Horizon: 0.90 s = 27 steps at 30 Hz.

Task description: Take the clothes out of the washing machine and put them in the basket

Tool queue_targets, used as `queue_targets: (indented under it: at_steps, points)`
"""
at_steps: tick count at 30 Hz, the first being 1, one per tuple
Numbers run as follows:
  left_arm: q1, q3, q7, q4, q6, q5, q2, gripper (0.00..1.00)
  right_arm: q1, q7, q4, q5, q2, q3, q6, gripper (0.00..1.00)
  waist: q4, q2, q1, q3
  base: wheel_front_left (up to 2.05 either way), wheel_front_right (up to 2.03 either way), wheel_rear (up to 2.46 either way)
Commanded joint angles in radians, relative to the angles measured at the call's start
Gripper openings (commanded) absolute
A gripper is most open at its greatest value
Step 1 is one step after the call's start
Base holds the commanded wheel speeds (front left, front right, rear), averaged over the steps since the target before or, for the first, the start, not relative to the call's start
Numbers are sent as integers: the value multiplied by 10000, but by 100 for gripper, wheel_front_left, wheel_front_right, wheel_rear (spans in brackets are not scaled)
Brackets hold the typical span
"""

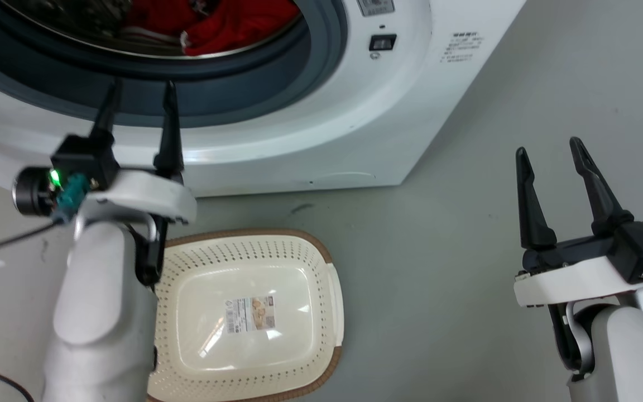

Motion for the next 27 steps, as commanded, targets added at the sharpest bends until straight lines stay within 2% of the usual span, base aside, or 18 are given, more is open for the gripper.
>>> queue_targets:
  at_steps: [1,8,13,17,27]
  points:
    - [-409,28,-27,213,-47,-21,140,100,-235,-77,9,56,20,58,-5,100,-375,0,-1,592,0,0,0]
    - [-2719,-109,57,2076,-226,-58,750,100,-653,-266,198,276,20,266,-5,100,-927,0,-1,1405,0,0,0]
    - [-4300,-231,647,3293,-314,-133,1212,100,-855,-399,434,535,23,461,-5,100,-1315,0,-1,1807,0,0,0]
    - [-5295,-337,1419,4184,-384,-245,1535,100,-955,-461,624,776,26,630,-5,100,-1605,0,-1,2047,0,0,0]
    - [-7417,-830,4274,6268,-482,-791,2518,100,-1205,-501,858,1354,22,1092,-5,100,-2312,0,-1,2421,0,0,0]
